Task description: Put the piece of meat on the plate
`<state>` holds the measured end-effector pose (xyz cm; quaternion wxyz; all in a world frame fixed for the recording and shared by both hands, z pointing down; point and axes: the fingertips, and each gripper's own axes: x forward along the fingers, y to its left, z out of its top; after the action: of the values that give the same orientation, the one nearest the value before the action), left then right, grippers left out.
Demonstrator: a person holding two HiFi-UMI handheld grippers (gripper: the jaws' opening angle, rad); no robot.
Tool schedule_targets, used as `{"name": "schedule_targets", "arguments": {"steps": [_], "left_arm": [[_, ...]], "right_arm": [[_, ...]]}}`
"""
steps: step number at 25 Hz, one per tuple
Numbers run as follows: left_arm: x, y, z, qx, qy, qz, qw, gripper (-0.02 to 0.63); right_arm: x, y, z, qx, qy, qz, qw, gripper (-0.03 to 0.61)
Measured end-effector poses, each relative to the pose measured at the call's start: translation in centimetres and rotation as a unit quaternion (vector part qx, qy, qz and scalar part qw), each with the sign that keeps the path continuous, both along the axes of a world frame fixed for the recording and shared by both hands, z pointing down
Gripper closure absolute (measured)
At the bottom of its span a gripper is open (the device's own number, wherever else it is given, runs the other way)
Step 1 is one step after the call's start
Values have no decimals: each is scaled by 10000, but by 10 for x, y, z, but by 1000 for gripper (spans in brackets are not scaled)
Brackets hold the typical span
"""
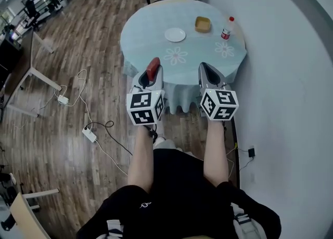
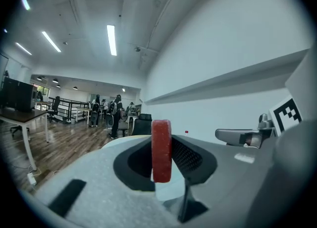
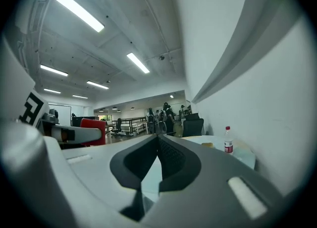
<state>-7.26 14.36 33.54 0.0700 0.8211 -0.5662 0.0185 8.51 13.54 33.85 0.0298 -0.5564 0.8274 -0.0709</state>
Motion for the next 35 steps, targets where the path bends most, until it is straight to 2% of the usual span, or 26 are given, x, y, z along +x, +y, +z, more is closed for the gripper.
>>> {"name": "schedule_targets", "arguments": {"steps": [7,11,16,20,22,25,30,33,35], "left_arm": [[-7,-18,3,-15,1,-32,10000,520],[-1,-52,12,-32,113,59,9999,520],[20,-127,25,-129,222,241,9994,520],[42,-185,33,-236,329,524,9978,520],[42,-220,38,-341,473,631,9963,520],[30,-278,43,-422,262,596,9970,520],[6,-361,49,-600,340,533,9962,520],[-1,-396,64,-813,455,445,9947,520],[-3,-414,82,-1075,517,461,9918,520]], "right_arm": [[-6,-19,-5,77,-68,-83,9999,569],[-3,-45,5,48,131,-54,9999,569],[35,-107,17,-97,157,317,9993,569],[56,-161,28,-210,-32,578,9981,570],[52,-196,40,-325,-89,572,9978,569],[35,-253,52,-468,-155,494,9976,570],[13,-341,41,-476,-209,432,9977,569],[0,-372,45,-553,20,259,9981,569],[-4,-391,61,-808,150,235,9963,570]]}}
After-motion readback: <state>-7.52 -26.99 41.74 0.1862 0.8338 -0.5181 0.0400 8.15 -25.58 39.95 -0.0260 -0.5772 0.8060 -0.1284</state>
